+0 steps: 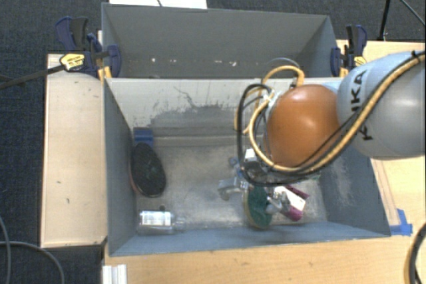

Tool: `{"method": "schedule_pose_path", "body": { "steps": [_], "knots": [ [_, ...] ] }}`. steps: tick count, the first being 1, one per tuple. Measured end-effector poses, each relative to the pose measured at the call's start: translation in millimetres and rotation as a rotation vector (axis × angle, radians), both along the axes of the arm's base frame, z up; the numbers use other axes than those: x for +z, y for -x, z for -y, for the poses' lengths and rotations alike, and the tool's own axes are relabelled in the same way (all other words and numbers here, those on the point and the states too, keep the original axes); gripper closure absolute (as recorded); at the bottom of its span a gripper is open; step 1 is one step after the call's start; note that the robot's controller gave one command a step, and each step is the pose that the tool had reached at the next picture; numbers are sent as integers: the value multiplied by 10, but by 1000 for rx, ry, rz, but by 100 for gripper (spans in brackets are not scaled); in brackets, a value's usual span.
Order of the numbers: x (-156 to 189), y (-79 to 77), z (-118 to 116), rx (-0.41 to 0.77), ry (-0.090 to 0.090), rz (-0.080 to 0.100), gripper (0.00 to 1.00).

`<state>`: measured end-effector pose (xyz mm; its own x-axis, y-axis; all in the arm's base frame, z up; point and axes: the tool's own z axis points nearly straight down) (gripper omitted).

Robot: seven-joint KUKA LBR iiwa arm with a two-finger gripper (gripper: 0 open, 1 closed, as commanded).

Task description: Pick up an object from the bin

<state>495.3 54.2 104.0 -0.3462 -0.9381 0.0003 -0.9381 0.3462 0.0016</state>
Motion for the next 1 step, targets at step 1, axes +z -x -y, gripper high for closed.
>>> {"method": "schedule_pose_path", "body": {
  "steps": [1],
  "knots": [
    [-94, 163, 19, 346, 0, 0, 0]
  ]
}}
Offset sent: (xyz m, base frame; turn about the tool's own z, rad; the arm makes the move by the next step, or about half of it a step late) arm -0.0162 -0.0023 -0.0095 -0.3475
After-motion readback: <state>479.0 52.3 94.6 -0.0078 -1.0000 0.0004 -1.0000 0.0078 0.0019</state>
